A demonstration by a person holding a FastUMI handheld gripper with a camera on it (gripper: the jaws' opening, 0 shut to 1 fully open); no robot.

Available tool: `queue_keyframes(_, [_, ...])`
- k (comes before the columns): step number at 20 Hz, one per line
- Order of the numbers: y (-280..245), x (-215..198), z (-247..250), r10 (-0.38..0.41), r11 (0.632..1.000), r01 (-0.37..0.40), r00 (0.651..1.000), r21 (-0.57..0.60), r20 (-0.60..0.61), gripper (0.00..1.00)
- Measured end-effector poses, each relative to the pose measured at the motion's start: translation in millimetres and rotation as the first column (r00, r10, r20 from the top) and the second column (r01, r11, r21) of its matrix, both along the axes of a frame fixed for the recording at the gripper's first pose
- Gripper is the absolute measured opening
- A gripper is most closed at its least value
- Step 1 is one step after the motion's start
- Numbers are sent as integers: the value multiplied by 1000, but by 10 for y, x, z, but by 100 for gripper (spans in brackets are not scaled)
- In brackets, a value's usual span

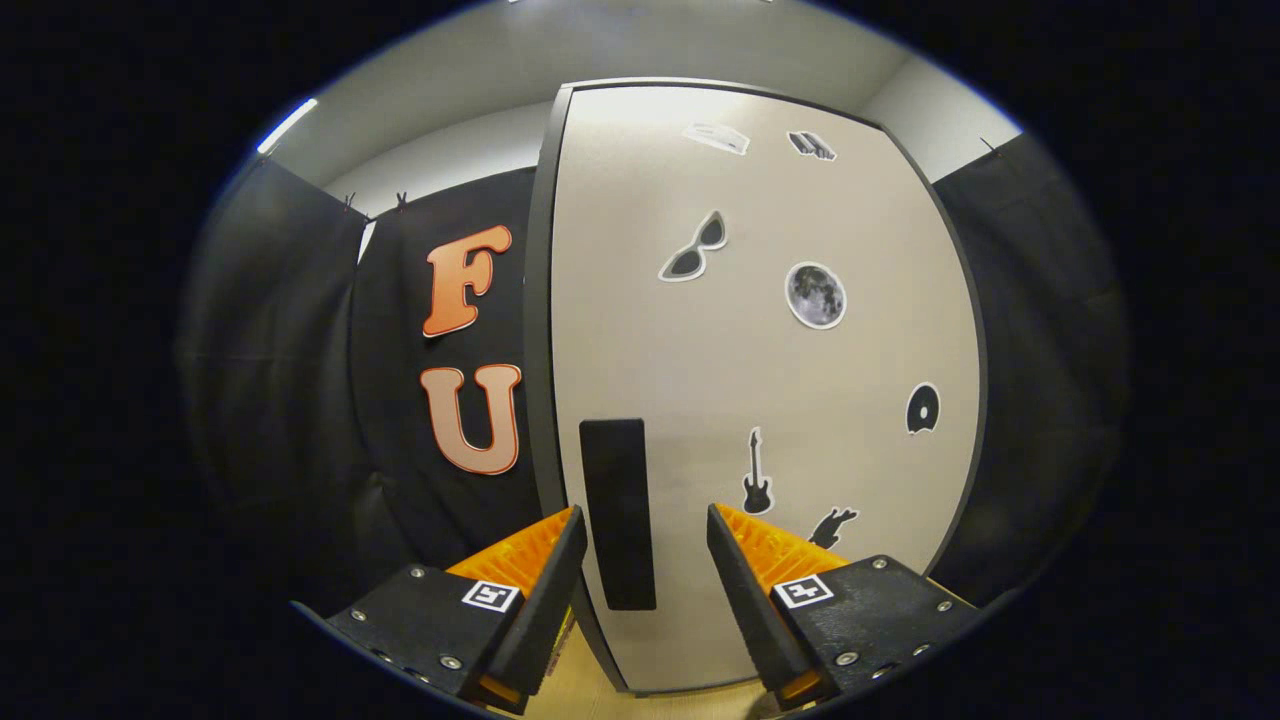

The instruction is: Open the shoe cabinet door, grab the shoes and put them into the shoe cabinet, then close the shoe cabinet door.

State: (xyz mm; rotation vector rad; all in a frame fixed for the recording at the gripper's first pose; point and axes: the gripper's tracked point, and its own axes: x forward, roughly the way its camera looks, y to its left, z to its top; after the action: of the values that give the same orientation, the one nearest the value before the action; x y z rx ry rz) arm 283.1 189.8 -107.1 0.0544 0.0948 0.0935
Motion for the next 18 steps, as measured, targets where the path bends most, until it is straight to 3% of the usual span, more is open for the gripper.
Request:
queue_keyframes(4, [50,114,-41,-3,1000,3,1000,-24,3,71])
queue_keyframes(12, [114,194,-97,-21,999,21,1000,-35,-11,39])
queue_keyframes(18, [110,179,-111,-1,1000,0,999,-15,-46,35])
